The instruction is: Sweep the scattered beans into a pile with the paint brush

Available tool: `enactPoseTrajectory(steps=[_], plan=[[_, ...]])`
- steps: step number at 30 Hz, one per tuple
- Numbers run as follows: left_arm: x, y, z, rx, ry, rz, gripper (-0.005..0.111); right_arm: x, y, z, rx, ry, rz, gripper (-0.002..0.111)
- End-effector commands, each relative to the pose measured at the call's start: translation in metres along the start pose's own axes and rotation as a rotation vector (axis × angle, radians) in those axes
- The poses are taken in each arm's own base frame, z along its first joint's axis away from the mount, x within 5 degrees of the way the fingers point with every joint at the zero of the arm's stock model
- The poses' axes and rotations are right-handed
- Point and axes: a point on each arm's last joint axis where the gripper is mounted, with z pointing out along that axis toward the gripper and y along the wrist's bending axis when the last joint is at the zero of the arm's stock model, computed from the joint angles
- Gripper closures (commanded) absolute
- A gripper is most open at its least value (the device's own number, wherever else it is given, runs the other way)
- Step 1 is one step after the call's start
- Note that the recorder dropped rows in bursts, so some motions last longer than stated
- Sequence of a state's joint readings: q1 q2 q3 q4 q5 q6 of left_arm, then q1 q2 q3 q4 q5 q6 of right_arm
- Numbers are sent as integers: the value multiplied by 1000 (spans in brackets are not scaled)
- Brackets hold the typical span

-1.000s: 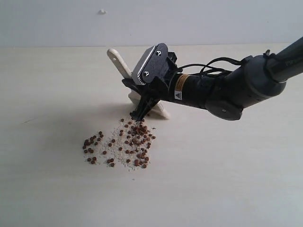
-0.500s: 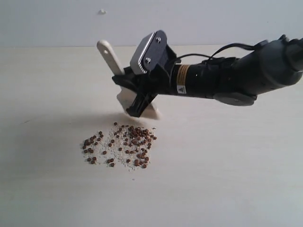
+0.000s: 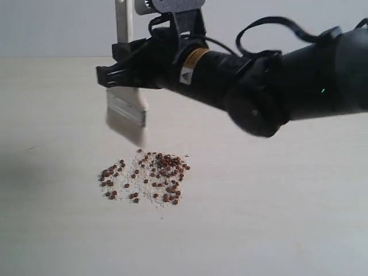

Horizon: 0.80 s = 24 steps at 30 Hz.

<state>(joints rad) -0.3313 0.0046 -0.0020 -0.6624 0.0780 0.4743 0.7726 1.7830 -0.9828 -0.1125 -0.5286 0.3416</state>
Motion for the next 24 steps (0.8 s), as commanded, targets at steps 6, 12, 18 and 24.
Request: enactPoseTrajectory(steps=[6,12,18,24], plan=[[0,0,0,6,-3,-3,107,63,69,5,236,-314,239,108],[0,0,0,6,-3,-3,107,102,72,23,277,-327,397,108],[0,0,0,6,-3,-3,107,120,70,32,294,-280,503,108],[0,0,0,6,-3,-3,107,128,62,30,410,-211,507,108]])
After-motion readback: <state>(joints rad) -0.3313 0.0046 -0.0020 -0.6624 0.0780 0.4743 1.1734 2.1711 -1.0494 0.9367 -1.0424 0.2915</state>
